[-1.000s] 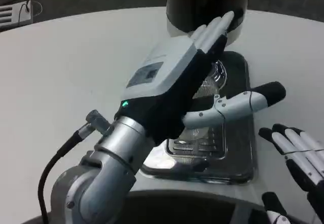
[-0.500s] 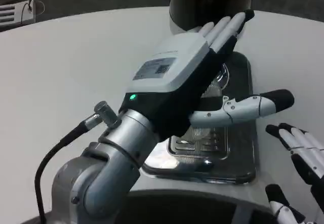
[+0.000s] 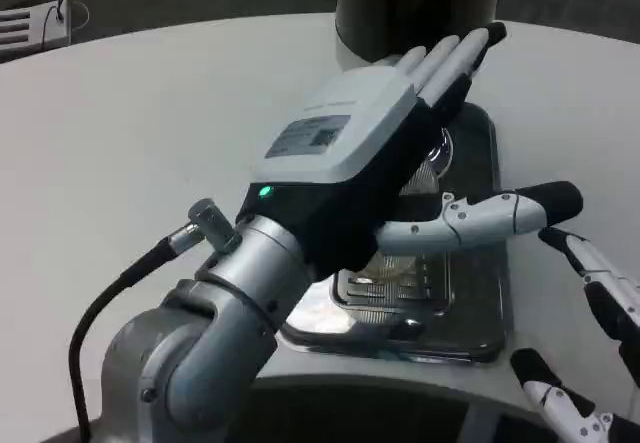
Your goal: Grasp the cup under the faucet to collect the drink, then remove the cup.
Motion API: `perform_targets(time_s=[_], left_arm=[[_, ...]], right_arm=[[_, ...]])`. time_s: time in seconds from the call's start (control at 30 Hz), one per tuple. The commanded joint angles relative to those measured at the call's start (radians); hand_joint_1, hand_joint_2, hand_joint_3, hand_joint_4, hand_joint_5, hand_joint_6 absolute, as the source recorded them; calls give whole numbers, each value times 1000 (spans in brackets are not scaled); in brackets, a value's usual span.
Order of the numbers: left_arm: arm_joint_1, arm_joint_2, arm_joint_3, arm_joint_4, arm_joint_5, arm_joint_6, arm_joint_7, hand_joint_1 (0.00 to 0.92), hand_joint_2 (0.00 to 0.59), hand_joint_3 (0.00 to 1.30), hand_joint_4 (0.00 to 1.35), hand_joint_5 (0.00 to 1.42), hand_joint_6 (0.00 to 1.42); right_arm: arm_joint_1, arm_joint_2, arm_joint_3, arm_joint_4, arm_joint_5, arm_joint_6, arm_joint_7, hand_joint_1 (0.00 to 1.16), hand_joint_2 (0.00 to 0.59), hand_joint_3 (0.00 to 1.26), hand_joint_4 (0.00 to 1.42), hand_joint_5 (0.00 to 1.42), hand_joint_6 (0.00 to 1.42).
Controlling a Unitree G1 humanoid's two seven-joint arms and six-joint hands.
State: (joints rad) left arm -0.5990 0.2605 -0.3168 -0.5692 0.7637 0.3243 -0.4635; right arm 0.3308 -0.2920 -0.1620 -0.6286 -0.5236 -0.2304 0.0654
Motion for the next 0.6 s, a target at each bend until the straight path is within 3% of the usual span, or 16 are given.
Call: perform_targets(time_s=[0.03,0.6], left_arm=[[-9,6,-18,-16,4,-25,-27,0,93,0,0,0,0],[1,-1,-8,-29,18,-17,-33,0,93,0,0,0,0]], right_arm=[[-36,7,28,26,33,24,18,445,345,56,54,84,201],[-187,23,107,134,77,67,6,526,282,34,84,133,261]])
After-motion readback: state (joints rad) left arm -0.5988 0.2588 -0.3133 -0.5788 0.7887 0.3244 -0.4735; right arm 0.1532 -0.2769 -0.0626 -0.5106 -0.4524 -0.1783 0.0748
